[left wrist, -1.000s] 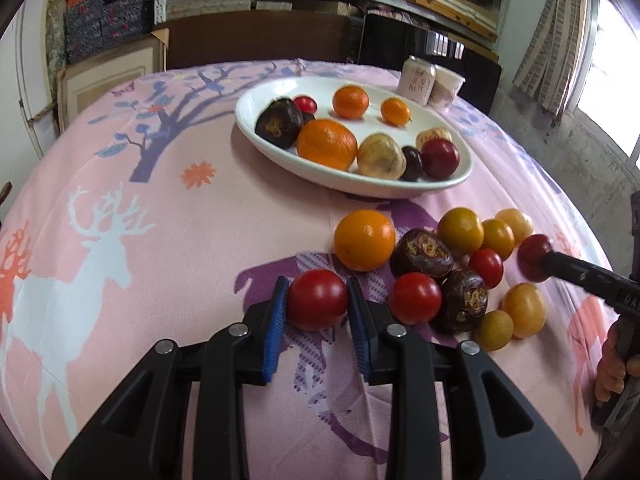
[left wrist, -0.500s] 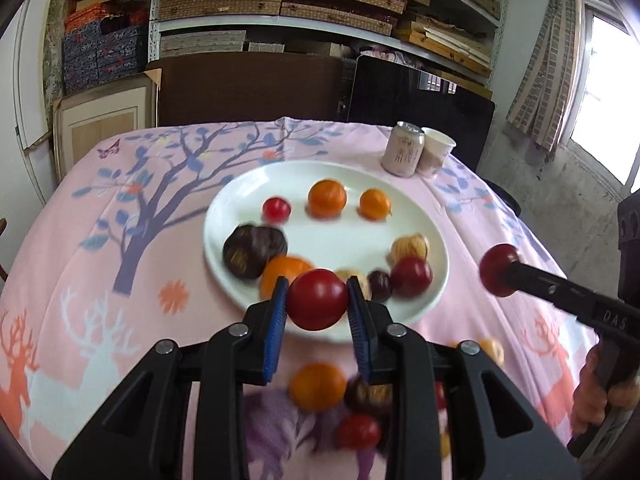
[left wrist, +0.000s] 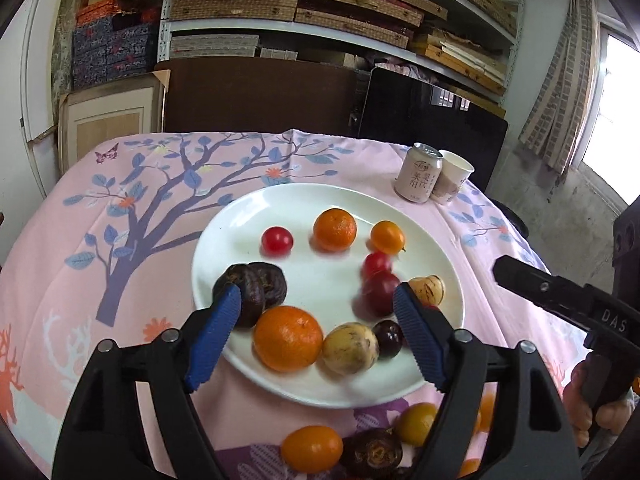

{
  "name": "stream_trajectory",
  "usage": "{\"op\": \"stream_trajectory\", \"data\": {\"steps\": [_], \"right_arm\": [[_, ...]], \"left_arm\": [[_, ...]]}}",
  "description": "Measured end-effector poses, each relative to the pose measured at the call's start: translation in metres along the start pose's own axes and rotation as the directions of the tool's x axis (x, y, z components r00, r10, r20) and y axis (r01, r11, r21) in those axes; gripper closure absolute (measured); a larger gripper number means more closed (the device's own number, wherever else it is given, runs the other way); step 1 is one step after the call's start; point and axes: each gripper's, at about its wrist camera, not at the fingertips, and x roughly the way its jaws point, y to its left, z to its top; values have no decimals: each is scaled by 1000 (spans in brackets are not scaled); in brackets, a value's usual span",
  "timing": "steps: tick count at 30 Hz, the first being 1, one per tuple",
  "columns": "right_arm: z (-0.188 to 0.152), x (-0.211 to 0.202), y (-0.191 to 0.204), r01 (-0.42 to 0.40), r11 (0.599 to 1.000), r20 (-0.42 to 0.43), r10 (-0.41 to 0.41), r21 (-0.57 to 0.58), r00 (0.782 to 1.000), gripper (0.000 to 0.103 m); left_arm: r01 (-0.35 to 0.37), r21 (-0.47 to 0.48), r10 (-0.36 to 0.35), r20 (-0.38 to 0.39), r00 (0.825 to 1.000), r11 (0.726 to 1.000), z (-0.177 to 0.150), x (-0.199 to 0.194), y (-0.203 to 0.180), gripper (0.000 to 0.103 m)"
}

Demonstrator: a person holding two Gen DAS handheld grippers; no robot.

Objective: Organize fruits
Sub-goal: 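Lower the red tomato and dark red plum onto the plate and open both tools, then grasp an orange with the left tool while the right tool grasps a pale yellow round fruit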

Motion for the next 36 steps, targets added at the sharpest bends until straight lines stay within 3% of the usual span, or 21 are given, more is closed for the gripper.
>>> {"op": "stream_trajectory", "data": {"steps": [16,30,36], "right_arm": [[-68,-63,-23,92,996,27,-92,15,995,35],[-76,-67,-25,103,995,9,-103,15,995,31],[-77,-64,-23,106,994,-1,-106,8,994,29]], "left_arm": [[-130,-46,128,-29,991,990,-81,-50,30,12],[-187,132,195,-50,979,973,-88,-30,-4,8],[-190,114,201,-97,975,975,-84,-16,2,8]]}}
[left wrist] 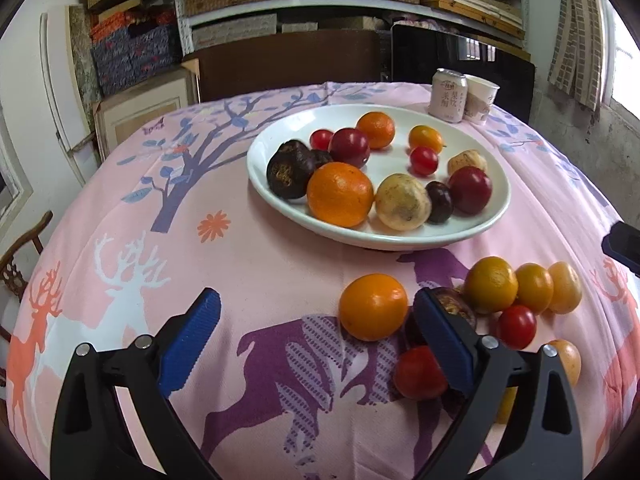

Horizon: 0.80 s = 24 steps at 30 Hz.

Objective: Organize fruits
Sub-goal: 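Grasp an orange with the left tool while the right tool grasps a pale yellow round fruit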

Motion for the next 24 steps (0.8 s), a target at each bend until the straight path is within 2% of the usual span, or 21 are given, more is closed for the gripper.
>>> {"op": "stream_trajectory", "data": {"steps": [3,5,7,8,12,15,18,20,21,22,24], "right_arm": [[0,1,0,3,1000,-2,-3,-3,1000,29],[-1,1,-1,3,1000,-3,-3,2,1000,29],[-1,1,-3,2,1000,-5,-2,8,1000,29],[-1,1,-3,0,1000,-6,0,10,1000,29],[-1,0,-2,-4,1000,-5,4,3,1000,29],[-1,0,-1,-6,1000,-6,6,3,1000,29],[-1,0,-1,-5,1000,-7,5,3,1000,29],[-2,0,-1,-5,1000,-8,5,0,1000,29],[-2,0,0,-5,1000,-9,5,-3,1000,29],[-2,0,0,-5,1000,-12,5,-4,1000,29],[-2,0,0,-4,1000,-16,4,-5,1000,29]], "left_arm": [[32,-61,-33,-19,999,998,1,5,14,5],[-10,-70,10,5,1000,998,-1,-2,21,4],[-84,-68,86,26,996,994,-4,-11,28,4],[-95,-71,97,26,995,993,-5,-13,30,4],[-30,-73,31,3,1000,997,-6,-10,29,4],[-33,-4,33,15,999,999,-8,-11,16,4],[-20,19,19,11,1000,1000,-8,-10,10,5],[7,0,-7,-4,1000,1000,-9,-7,14,17],[23,-10,-23,-17,1000,1000,-9,-6,16,30],[47,-28,-48,-39,998,998,-11,-3,19,36],[69,-54,-72,-62,995,996,-14,0,23,36]]}}
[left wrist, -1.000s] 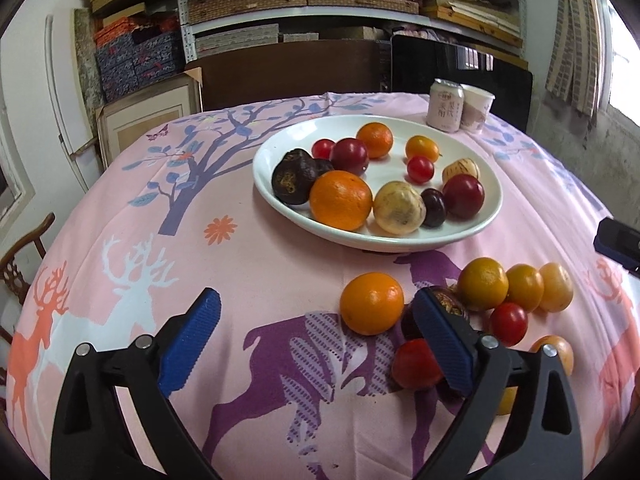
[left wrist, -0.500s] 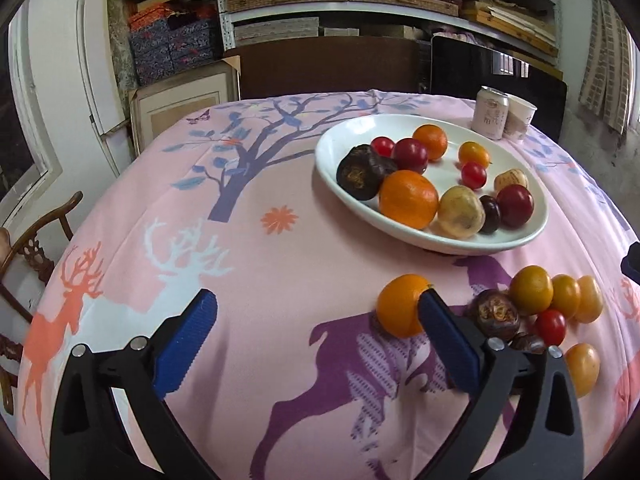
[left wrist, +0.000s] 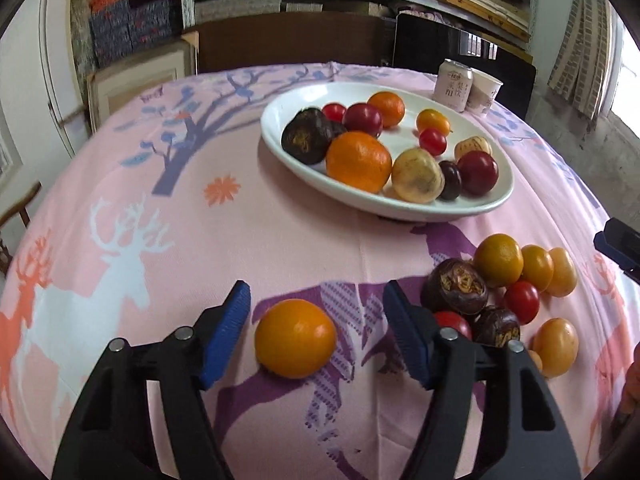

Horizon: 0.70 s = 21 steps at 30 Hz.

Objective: Organize fruits
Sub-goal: 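Grasp an orange with the left tool while the right tool grasps a pale yellow round fruit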

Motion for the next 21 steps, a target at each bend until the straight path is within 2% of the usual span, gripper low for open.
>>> {"op": "stream_trajectory", "data": {"steps": [9,17,19,21], "right_arm": [[-3,4,3,4,1000,-27,-4,-14,1000,29],[-5,9,2,17,1000,-50,-18,-16,999,29],[-6,11,2,17,1000,-65,-18,-17,998,29],[-7,14,3,32,999,-79,-34,-31,996,29]], "left_arm": [[41,-41,-42,-18,999,998,-14,-7,10,36],[72,-17,-73,-31,997,997,-18,-9,3,56],[89,-8,-89,-32,995,996,-20,-11,1,66],[91,-3,-91,-31,995,996,-21,-12,-1,66]]}}
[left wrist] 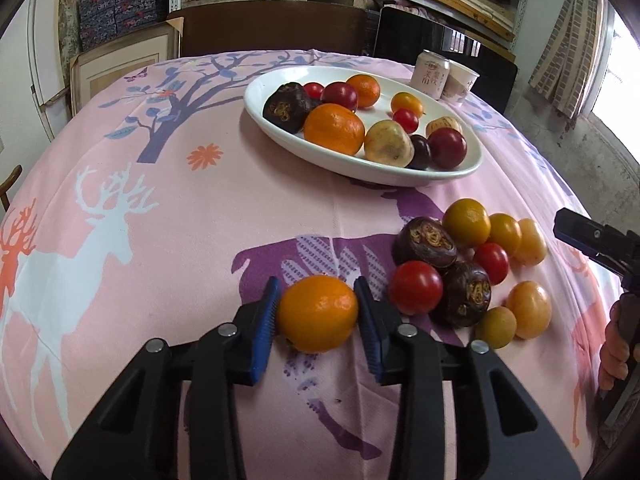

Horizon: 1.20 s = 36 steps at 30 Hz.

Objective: Organize fruits
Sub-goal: 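Grasp an orange with the left tool while the right tool grasps a pale yellow round fruit, then carry the orange and pale yellow fruit onto the plate and open both tools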

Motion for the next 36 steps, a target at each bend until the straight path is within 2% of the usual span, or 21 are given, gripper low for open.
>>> {"op": "stream_trajectory", "data": {"steps": [6,12,15,17,19,25,36], "right_arm": [[-5,13,-1,33,999,-65,-34,-13,997,29],[-10,24,5,79,994,-81,-84,-70,993,30],[-12,28,13,68,991,-93,-79,-117,992,43],[-13,29,14,52,991,-97,-65,-125,993,56],[-14,30,14,30,992,-105,-43,-123,994,60],[-14,23,17,41,991,-73,-50,-126,996,60],[-9,12,10,47,994,-25,-49,-94,998,60]], "left_arm": [[-4,4,4,0,1000,1000,0,0,-1,66],[-7,5,7,-2,1000,1000,-1,1,-2,66],[-8,6,8,-2,1000,1000,0,1,-1,66],[-8,6,8,-2,1000,1000,0,1,-2,66],[-9,7,9,-2,1000,1000,0,1,-2,66],[-18,20,18,7,1000,1000,0,1,-4,66],[-92,57,85,120,989,994,1,-20,-15,66]]}}
